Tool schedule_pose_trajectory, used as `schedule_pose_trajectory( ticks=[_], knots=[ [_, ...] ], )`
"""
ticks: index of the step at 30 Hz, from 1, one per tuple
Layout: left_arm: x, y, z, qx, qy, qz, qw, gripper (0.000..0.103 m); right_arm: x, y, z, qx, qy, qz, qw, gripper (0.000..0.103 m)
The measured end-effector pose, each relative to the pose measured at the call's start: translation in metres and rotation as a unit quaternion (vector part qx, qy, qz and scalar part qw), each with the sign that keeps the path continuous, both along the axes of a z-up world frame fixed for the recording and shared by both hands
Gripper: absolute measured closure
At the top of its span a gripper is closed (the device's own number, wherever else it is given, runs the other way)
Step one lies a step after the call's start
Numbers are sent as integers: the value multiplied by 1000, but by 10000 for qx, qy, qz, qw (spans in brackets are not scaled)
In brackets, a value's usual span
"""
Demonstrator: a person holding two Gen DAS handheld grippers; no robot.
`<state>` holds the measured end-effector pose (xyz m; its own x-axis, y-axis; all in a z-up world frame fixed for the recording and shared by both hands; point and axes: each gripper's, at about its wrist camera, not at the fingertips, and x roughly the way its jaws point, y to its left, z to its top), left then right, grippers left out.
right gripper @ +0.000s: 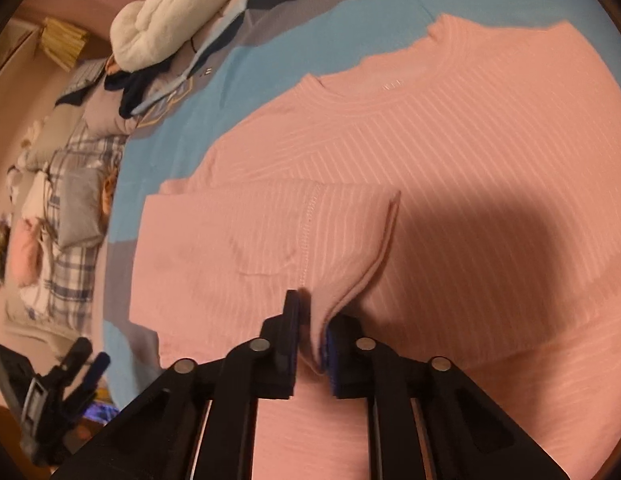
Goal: Fold small clothes
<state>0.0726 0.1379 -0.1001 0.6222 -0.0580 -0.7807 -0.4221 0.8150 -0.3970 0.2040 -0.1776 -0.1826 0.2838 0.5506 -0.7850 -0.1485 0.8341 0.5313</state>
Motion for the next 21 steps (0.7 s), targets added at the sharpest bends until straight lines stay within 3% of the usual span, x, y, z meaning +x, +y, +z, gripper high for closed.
schedule_pose_trajectory(
  ticks=[4, 9, 17, 21],
  knots=[
    [0, 0, 1, 13, -11, 20, 10000, 27, -5, 0, 27, -194, -418, 181, 9988, 94],
    [1, -1, 1, 76, 1, 6, 10000, 27, -15, 4, 86, -318, -1230, 449, 9909, 95],
    [3, 0, 2, 53, 28, -3, 10000, 29, -15, 26, 184, -367, -2438, 772, 9660, 95],
    [3, 1, 2, 16, 23, 25, 10000, 29, -14, 29, 211, -420, -2831, 733, 9554, 95]
  ],
)
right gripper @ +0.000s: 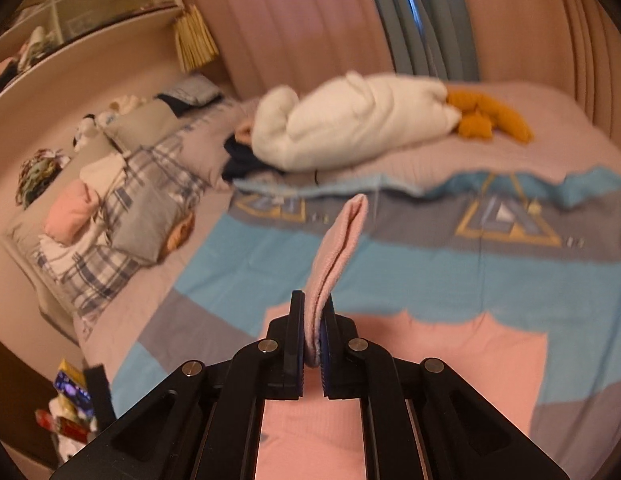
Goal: Fold small clothes
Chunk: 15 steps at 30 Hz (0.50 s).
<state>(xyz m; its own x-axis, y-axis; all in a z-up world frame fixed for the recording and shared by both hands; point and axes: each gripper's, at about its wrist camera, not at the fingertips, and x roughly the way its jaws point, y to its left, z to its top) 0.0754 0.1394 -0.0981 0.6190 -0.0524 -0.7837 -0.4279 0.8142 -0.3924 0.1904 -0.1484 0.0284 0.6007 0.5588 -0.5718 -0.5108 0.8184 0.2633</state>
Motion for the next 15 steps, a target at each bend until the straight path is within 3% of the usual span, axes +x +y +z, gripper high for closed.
schedule_pose_trajectory(
  ticks=[4, 9, 12, 15],
  knots=[
    [5, 1, 0, -44, -1, -20, 10000, 29, 3, -6, 9, -163, -265, -157, 9994, 95],
    [20, -5, 3, -121, -18, -196, 9997, 34, 9, -22, 4, -327, -268, -443, 9981, 95],
    [34, -14, 5, -195, -67, -401, 9990, 40, 15, -35, -5, -496, -228, -713, 9960, 95],
    [51, -25, 2, -237, 5, -648, 9976, 54, 25, -47, -20, -612, -30, -881, 9942, 95]
  ],
)
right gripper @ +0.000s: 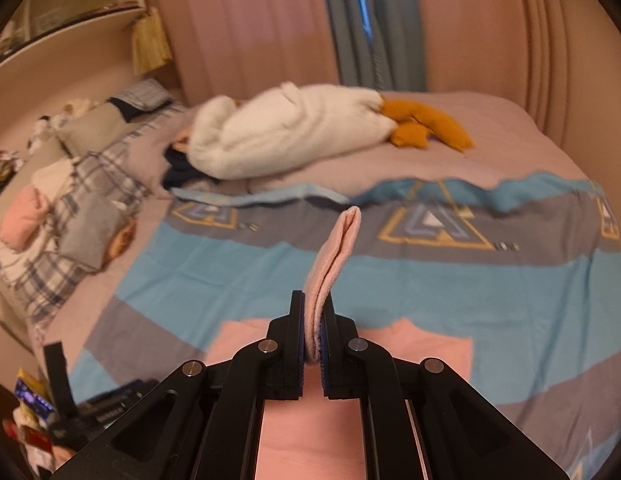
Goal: Fold small clothes
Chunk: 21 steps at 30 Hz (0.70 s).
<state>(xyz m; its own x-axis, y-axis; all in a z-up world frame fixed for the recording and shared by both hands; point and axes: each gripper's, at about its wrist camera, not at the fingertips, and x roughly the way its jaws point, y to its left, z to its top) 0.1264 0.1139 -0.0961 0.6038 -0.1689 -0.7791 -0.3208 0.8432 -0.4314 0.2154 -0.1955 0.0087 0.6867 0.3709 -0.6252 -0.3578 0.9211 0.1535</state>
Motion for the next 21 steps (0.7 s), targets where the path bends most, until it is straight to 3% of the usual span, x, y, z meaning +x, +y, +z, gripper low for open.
schedule_pose_trajectory(
  ticks=[5, 8, 21],
  knots=[
    [27, -23, -11, -146, 195, -419, 9988, 74, 14, -18, -28, -160, 347, -269, 9989, 95],
    [40, -37, -20, -199, 334, -664, 9970, 80, 19, -32, -41, -152, 509, -429, 9977, 95],
    [64, -68, -57, 344, 844, -945, 9913, 80, 24, -70, -79, -131, 966, -760, 9923, 95]
  ],
)
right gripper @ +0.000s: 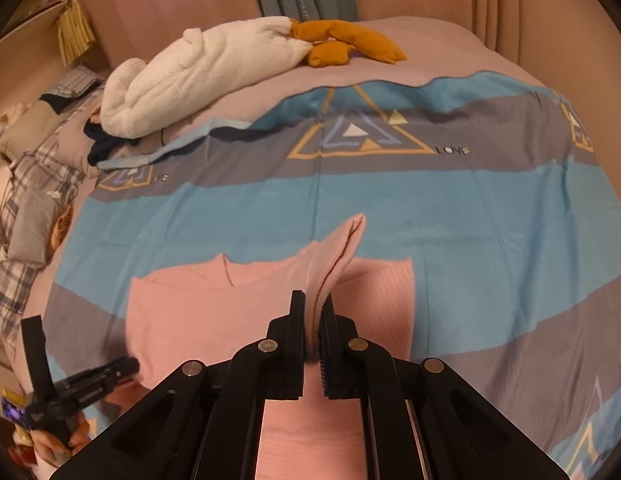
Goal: Fold small clothes
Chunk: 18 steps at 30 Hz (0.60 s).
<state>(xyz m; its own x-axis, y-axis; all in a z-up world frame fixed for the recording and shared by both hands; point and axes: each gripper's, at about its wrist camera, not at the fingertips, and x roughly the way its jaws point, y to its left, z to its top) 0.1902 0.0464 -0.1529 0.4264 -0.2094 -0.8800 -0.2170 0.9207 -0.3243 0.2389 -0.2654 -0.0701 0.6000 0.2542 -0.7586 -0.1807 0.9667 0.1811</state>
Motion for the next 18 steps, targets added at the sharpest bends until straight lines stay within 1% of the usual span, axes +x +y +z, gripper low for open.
schedule_pose_trajectory(
  ticks=[5, 7, 11, 15, 18],
  knots=[
    [3, -3, -5, 93, -3, -27, 10000, 79, -4, -13, -10, 57, 72, -87, 9999, 95],
    [5, -3, -7, 114, -4, 33, 9999, 78, -5, -17, -15, 81, 131, -135, 9998, 95],
    [7, -4, -10, 305, 5, 151, 9994, 76, -7, -25, -30, 85, 298, -189, 9993, 95],
    [7, -2, -12, 245, 6, 193, 9995, 75, -7, -32, -44, 105, 468, -257, 9985, 95],
    [7, 0, -12, 194, 26, 199, 9996, 75, -9, -33, -49, 97, 530, -269, 9982, 95]
  ],
)
